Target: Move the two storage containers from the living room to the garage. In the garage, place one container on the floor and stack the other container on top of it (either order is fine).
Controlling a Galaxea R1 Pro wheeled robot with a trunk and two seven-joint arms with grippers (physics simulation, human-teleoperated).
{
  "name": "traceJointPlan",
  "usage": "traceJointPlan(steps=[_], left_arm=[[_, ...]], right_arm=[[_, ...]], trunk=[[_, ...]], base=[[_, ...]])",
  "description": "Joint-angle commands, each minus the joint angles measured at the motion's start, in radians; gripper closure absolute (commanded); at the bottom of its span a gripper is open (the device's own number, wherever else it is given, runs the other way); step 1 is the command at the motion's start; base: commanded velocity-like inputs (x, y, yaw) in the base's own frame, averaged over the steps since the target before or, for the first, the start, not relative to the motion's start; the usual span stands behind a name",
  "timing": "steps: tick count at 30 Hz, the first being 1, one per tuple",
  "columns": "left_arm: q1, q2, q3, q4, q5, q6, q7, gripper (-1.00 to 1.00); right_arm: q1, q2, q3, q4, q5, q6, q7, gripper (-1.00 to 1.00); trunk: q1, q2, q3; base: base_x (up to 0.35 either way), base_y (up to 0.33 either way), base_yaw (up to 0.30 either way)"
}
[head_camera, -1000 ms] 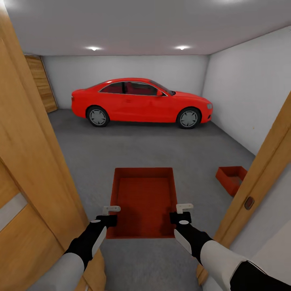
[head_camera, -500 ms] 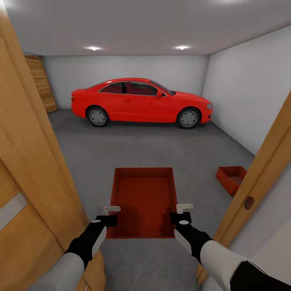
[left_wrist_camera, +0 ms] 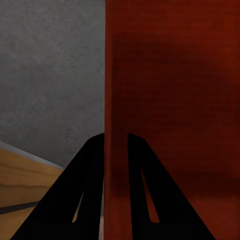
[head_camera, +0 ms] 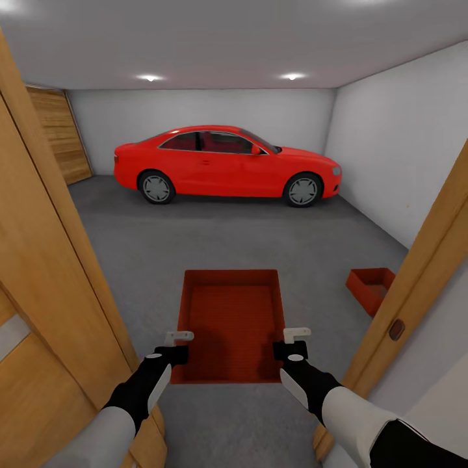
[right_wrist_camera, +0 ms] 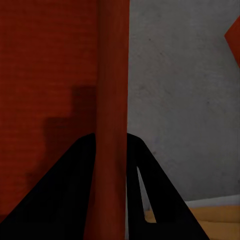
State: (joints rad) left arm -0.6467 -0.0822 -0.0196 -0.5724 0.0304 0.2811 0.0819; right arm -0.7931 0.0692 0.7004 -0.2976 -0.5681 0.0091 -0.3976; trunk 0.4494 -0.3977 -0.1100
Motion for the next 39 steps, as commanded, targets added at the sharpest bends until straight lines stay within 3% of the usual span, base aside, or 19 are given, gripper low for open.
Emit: traceJointPlan(steps=[1,25,39], left_arm=[[-0.001,0.001,-0.012,-0.002,0.005,0.006,0.012,1.00],[-0.001,-0.001,-0.011,-0.001,0.002,0.006,0.014,1.00],[-0.001,-0.001,-0.011,0.009,0.002,-0.002,0.013,1.00]], right_arm=[[-0.002,-0.029,0.014,0.018,-0.015,0.000,-0.102,1.00],[-0.002,-0.029,0.014,0.018,-0.015,0.002,-0.104,1.00],[-0.002,-0.031,0.014,0.018,-0.015,0.000,-0.102,1.00]], trunk=[[0.001,-0.002,-0.002],[0.001,-0.002,-0.002],[0.001,-0.002,-0.002]], base=[[0.001,-0.001,0.000],[0.007,0.000,-0.095],[0.306,0.000,0.000]])
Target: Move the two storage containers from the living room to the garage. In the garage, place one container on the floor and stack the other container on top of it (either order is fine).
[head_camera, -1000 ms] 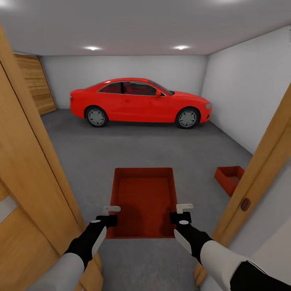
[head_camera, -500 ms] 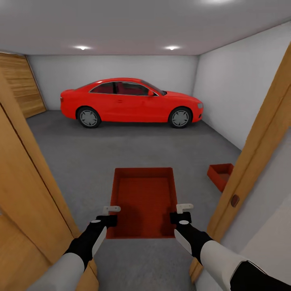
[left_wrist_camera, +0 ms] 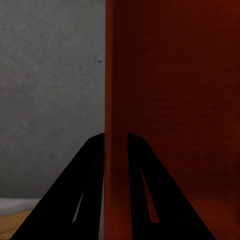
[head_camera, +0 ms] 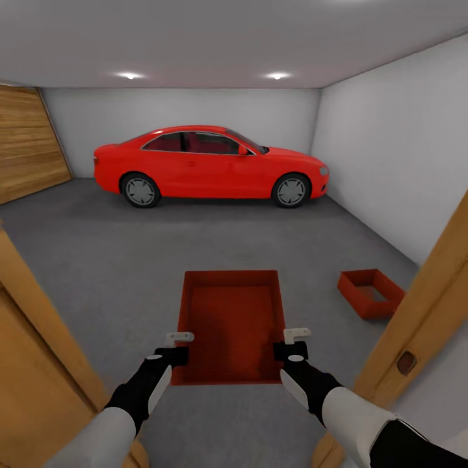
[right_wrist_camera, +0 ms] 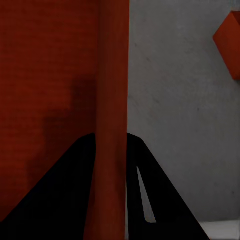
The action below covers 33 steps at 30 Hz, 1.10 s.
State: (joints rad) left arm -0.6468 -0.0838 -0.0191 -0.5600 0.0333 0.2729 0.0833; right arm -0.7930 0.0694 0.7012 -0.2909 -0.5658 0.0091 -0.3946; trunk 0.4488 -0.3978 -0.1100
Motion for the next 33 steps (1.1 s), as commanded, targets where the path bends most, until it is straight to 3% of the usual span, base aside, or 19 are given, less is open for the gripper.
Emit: traceJointPlan(steps=[1,33], left_arm=[[-0.001,0.001,-0.012,-0.003,0.000,0.006,0.012,1.00],[-0.001,0.003,-0.012,-0.003,0.003,0.006,0.004,1.00]], right_arm=[[-0.002,-0.031,0.014,0.012,-0.017,0.000,-0.105,1.00],[-0.002,-0.031,0.014,0.012,-0.016,0.000,-0.105,1.00]], trunk=[[0.001,-0.002,-0.002],[0.001,-0.002,-0.002]], base=[[0.322,0.000,0.000],[0.322,0.000,0.000]])
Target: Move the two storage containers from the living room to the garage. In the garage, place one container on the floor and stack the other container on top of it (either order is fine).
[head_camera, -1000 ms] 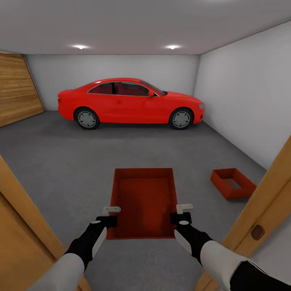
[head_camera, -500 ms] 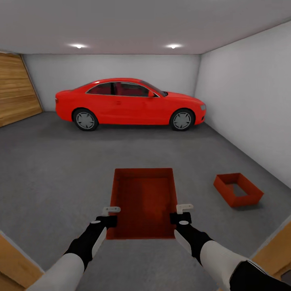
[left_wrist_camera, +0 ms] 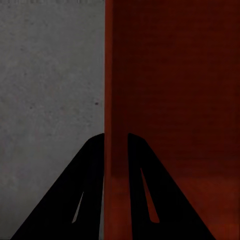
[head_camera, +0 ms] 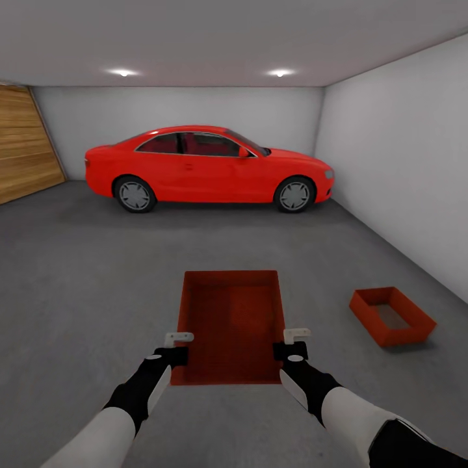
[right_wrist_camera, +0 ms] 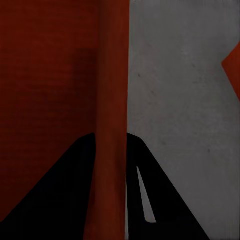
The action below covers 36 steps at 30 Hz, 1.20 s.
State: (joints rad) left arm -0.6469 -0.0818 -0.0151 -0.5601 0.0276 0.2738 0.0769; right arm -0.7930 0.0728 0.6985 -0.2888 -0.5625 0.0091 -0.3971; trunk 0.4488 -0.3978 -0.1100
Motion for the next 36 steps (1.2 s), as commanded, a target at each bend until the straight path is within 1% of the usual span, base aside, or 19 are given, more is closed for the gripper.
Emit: traceJointPlan(steps=[1,36], left_arm=[[0.000,0.001,-0.016,-0.003,0.009,0.005,0.011,1.00],[0.000,0.002,-0.016,-0.003,0.009,0.007,0.009,1.00]], right_arm=[[-0.002,-0.034,0.016,0.010,-0.019,0.000,-0.103,1.00],[-0.002,-0.036,0.015,0.010,-0.020,0.000,-0.103,1.00]], trunk=[[0.001,-0.002,-0.002],[0.001,-0.002,-0.002]], base=[[0.322,0.000,0.000],[0.322,0.000,0.000]])
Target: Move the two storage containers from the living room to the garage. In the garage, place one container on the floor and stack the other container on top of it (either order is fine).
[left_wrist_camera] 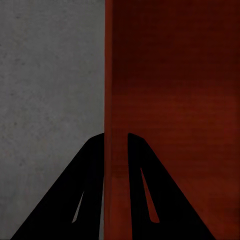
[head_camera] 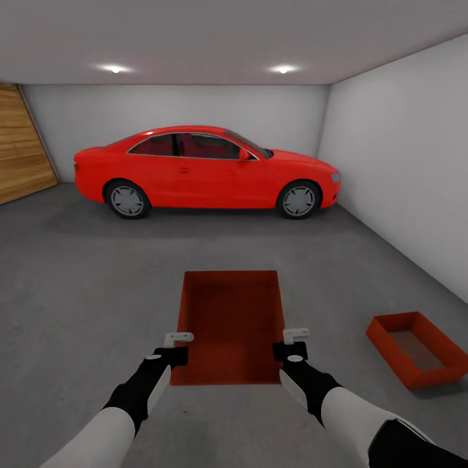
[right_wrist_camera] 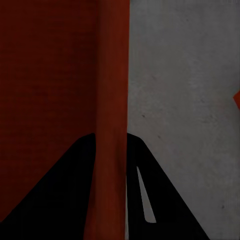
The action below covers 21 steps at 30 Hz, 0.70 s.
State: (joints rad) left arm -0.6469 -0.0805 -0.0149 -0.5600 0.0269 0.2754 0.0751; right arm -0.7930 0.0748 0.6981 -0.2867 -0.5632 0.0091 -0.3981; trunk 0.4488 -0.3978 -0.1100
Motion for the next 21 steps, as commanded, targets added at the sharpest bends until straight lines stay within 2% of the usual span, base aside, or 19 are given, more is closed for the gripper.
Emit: traceJointPlan(steps=[1,12,13,16,21], left_arm=[[0.000,0.001,-0.016,-0.003,0.010,0.005,0.011,1.00],[0.000,0.001,-0.016,-0.003,0.010,0.005,0.011,1.00],[0.000,0.001,-0.002,-0.008,0.004,0.000,0.003,1.00],[0.000,0.001,0.013,-0.008,0.001,-0.002,0.002,1.00],[0.000,0.002,0.017,-0.009,0.004,-0.004,0.000,1.00]], right_arm=[[-0.002,-0.038,0.015,0.008,-0.020,0.000,-0.102,1.00],[-0.002,-0.038,0.015,0.008,-0.020,-0.001,-0.102,1.00],[-0.002,0.006,0.003,0.006,-0.009,0.005,-0.004,1.00],[-0.002,0.007,-0.039,0.002,0.050,0.009,-0.004,1.00],[-0.002,0.006,-0.068,-0.006,0.085,0.014,-0.006,1.00]], trunk=[[0.001,-0.002,-0.002],[0.001,-0.002,-0.002],[0.001,-0.002,-0.002],[0.001,-0.002,-0.002],[0.001,-0.002,-0.002]], base=[[0.322,0.000,0.000],[0.322,0.000,0.000],[0.000,0.000,0.000],[0.000,0.000,0.000],[0.000,0.000,0.000]])
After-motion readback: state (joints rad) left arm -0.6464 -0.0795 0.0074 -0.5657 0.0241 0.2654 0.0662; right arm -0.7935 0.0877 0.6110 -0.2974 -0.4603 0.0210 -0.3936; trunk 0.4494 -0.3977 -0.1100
